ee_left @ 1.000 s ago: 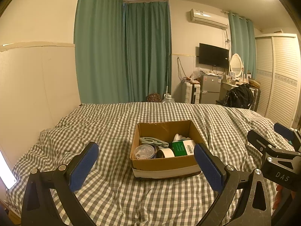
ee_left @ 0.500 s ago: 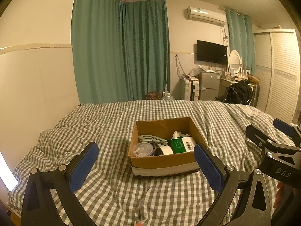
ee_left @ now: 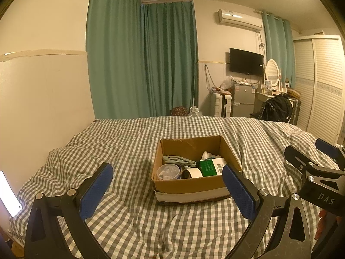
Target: Organize objects
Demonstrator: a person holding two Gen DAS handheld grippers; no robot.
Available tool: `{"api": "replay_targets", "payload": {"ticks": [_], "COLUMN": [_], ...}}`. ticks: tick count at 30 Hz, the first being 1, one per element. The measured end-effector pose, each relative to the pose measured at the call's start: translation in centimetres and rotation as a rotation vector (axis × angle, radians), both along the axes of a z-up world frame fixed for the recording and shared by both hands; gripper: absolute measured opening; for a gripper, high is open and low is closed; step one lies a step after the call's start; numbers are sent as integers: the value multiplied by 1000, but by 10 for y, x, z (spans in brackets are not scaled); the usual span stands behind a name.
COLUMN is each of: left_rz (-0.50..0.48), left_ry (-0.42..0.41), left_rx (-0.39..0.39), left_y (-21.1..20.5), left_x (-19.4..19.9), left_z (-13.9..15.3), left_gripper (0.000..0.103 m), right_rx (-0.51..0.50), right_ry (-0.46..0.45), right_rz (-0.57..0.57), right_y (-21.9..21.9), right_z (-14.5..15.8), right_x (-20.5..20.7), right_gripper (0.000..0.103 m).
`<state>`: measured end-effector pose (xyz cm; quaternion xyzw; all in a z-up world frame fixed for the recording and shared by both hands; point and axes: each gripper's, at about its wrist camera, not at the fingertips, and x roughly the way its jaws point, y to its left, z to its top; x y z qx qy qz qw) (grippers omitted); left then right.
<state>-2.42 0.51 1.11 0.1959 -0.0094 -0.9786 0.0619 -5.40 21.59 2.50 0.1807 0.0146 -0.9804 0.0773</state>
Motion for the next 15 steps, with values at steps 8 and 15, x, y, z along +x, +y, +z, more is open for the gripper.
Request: {"api": "replay_targets", "payload": {"ticks": [8, 15], "left_rz": [2, 2], "left_ry": [-8, -14], "left_rx": [4, 0], "left_y": [-1, -1], "left_x": [0, 0], "left_z": [-1, -2], "left_gripper": [103, 103], "right_rx": [4, 10], "right_ry": [-5, -7], "right_rz": [2, 5], "right_y": [-1, -3], "right_z": [-1, -1], "right_x": [0, 0], "right_gripper": [103, 103]}}
